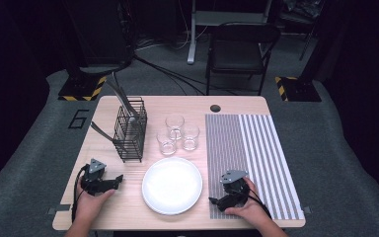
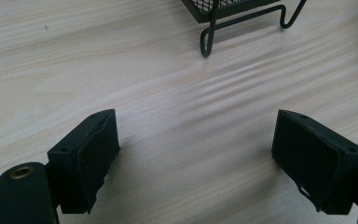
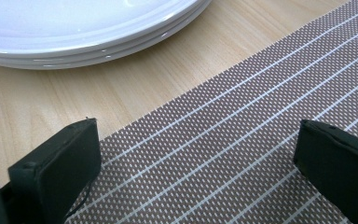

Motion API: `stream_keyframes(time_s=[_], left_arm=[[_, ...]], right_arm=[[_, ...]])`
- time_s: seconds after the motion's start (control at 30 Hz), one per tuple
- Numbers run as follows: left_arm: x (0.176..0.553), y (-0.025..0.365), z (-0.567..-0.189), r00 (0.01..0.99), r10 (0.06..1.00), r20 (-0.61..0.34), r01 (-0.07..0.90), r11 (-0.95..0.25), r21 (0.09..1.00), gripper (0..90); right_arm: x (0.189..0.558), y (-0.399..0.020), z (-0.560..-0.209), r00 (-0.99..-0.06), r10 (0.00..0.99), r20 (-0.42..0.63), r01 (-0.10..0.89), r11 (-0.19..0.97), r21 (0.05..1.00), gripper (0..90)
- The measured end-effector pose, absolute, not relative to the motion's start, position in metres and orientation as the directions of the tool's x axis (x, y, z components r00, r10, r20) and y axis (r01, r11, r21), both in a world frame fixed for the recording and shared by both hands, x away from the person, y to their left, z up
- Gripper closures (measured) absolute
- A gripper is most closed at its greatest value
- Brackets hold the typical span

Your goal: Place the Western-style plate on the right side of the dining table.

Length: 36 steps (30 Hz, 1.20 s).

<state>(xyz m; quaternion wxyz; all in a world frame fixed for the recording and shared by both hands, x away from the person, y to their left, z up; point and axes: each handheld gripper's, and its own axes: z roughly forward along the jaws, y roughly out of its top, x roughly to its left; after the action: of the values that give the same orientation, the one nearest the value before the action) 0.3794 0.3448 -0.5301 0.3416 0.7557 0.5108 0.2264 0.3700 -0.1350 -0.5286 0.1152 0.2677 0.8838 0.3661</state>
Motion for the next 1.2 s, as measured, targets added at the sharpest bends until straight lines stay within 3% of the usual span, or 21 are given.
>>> stream_keyframes(time_s=[0.7,0.9,1.03,1.2], left_arm=[[0.379,0.345,-0.529,0.377,0.926,-0.017,0.625,-0.241,0.743,15.8],[0.377,0.347,-0.528,0.362,0.932,-0.028,0.619,-0.218,0.754,29.2],[0.373,0.345,-0.523,0.372,0.926,-0.066,0.636,-0.203,0.745,39.1],[0.367,0.337,-0.514,0.401,0.91,-0.105,0.649,-0.201,0.734,44.9]], right_arm=[[0.37,-0.135,-0.528,-0.832,0.555,-0.003,0.39,0.588,0.709,0.0],[0.37,-0.136,-0.528,-0.829,0.56,-0.001,0.393,0.583,0.711,1.3],[0.368,-0.139,-0.527,-0.82,0.573,0.005,0.391,0.553,0.736,16.3],[0.364,-0.14,-0.526,-0.82,0.572,-0.026,0.36,0.551,0.753,26.6]])
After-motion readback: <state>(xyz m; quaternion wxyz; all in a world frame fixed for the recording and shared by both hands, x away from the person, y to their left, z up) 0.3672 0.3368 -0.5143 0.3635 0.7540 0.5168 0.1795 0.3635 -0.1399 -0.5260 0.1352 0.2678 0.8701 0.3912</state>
